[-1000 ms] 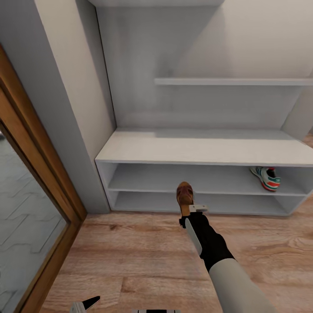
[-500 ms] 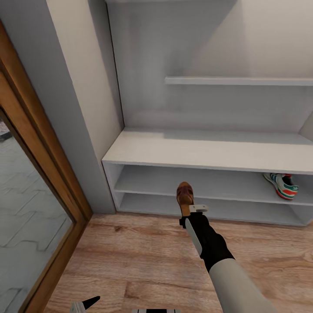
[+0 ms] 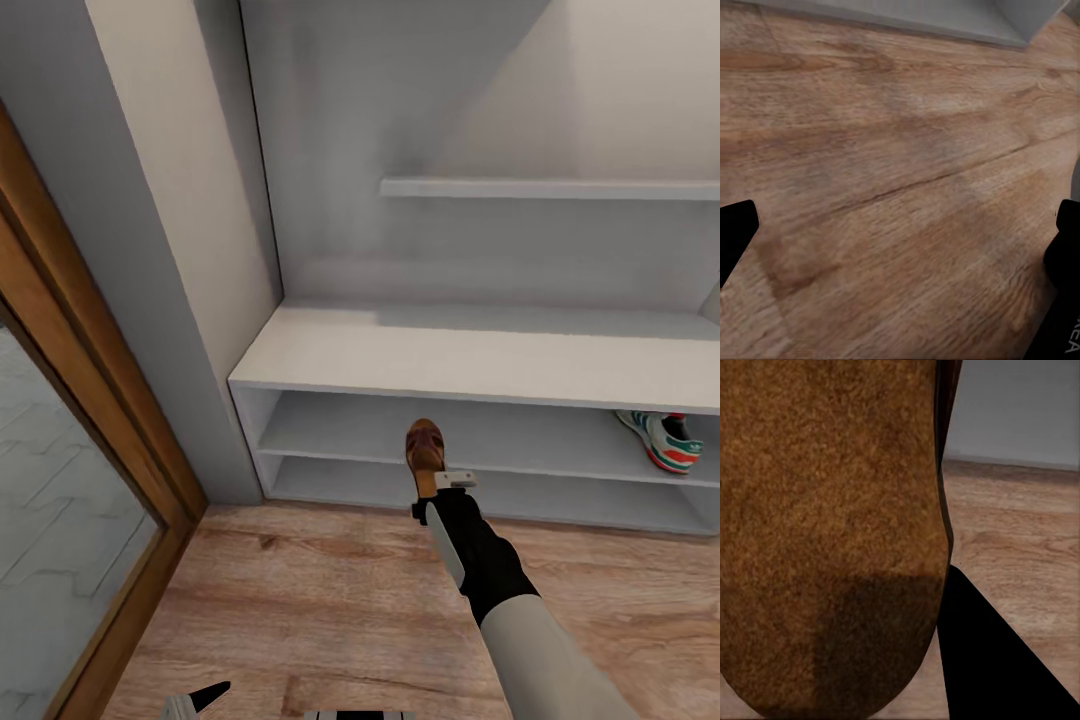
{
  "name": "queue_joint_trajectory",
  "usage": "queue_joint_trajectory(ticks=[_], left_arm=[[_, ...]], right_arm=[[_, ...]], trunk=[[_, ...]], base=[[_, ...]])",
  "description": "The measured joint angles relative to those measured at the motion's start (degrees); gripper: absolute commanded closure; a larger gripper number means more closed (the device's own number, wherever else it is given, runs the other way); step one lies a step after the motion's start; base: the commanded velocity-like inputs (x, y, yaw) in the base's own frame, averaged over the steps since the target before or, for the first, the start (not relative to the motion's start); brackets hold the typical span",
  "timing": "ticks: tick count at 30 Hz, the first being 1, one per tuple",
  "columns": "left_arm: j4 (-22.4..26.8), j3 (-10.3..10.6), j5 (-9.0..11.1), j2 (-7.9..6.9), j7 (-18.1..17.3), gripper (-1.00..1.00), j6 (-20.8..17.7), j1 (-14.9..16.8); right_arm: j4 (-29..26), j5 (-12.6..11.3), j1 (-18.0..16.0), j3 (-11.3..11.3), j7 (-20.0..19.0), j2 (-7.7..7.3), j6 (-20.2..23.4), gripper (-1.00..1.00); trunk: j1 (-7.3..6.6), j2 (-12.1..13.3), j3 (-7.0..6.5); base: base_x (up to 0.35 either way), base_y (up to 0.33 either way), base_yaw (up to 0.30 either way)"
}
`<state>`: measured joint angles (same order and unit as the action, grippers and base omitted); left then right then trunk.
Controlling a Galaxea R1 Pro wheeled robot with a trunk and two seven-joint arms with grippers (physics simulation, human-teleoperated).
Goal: Pick up the two gym shoes and the two sandals from the corridor floor and place them onto the hallstand (shoe rack) in the corridor, making sure they are on the rack and not on the floor. Arrange them so the two gym shoes are next to each other and the two sandals are next to each other.
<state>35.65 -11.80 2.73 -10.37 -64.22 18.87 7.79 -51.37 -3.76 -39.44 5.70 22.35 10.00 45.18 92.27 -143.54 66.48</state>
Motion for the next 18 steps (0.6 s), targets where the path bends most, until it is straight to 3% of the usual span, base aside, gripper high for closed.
queue_joint_trajectory(ticks=[12,18], left_arm=[[0.0,0.0,0.0,0.0,0.07,-1.0,0.0,0.0],[0.0,0.0,0.0,0.0,0.08,-1.0,0.0,0.0]], right_arm=[[1.56,-0.16,0.01,0.01,-0.05,0.0,-0.11,1.0],[5.41,-0.14,0.0,-0.09,-0.13,0.0,-0.27,1.0]], trunk=[[0.01,0.0,0.0],[0.03,0.0,0.0]], base=[[0.313,0.0,0.0],[0.087,0.0,0.0]])
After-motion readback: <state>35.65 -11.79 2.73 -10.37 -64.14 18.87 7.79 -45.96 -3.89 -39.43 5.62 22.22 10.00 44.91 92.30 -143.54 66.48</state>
